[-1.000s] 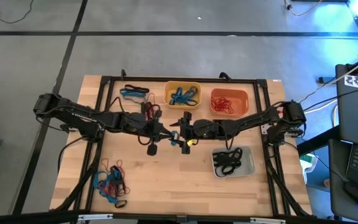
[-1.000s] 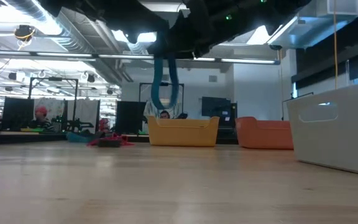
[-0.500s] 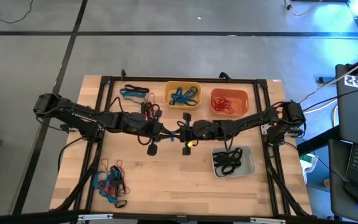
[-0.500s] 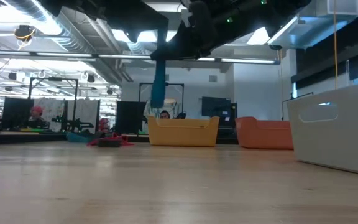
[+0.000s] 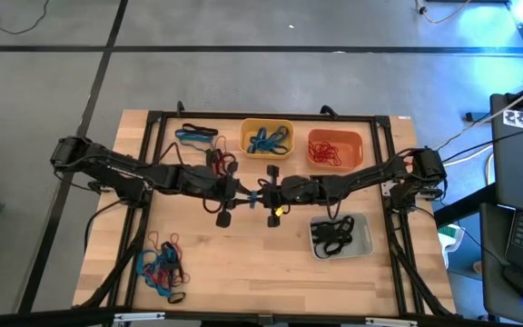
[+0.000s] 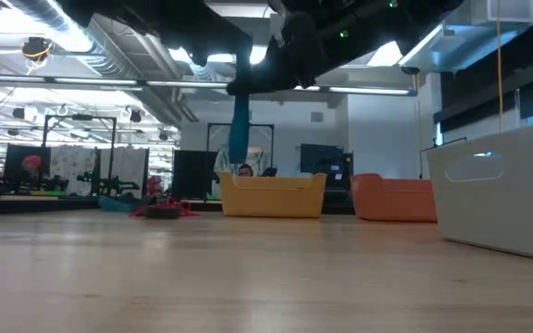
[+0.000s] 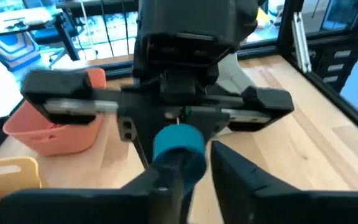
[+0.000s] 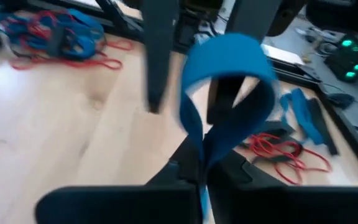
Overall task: Sort rubber bands into baskets
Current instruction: Put the blue rubber band into the yellow bin
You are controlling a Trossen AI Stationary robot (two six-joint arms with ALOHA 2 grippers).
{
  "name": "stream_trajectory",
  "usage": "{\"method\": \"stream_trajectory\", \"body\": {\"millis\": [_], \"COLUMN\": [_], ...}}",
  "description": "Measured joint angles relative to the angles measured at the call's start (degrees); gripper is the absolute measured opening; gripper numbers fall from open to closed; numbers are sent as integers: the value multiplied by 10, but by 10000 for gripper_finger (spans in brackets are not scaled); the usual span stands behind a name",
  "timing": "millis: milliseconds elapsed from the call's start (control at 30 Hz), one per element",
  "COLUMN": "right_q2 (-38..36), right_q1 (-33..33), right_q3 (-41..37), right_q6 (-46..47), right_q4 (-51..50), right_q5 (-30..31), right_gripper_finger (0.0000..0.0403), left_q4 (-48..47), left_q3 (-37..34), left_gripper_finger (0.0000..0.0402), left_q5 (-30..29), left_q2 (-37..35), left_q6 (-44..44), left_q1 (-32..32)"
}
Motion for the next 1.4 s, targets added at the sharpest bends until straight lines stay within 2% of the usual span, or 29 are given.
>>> {"method": "stream_trajectory", "body": {"millis": [133, 267, 400, 533, 767, 1133, 1400], "right_q2": [-3, -6, -7, -7, -8, -8, 5], "right_q1": [0, 0, -4, -22, -96, -235, -304], "right_q3": [0, 0, 8, 36, 84, 85, 86], "right_q6": [-8, -9, -30, -64, -84, -36, 57], "right_q4": [-17, -22, -48, -94, -169, -175, -167], "right_q5": [51, 88, 130, 182, 185, 77, -14], "right_gripper_finger": [29, 31, 31, 31, 32, 32, 32], "left_q4": [-17, -75, -132, -179, -257, -265, -260], "left_q3": [0, 0, 0, 0, 0, 0, 0], "left_gripper_finger": [126, 151, 158, 159, 159, 159, 159], "left_q5": [0, -1, -4, -37, -50, -60, -61], "left_q2": [-6, -28, -50, -65, -65, -65, -64], "left_q6": [1, 1, 0, -16, -68, -80, -80], "left_q1": [0, 0, 1, 1, 16, 48, 54]}}
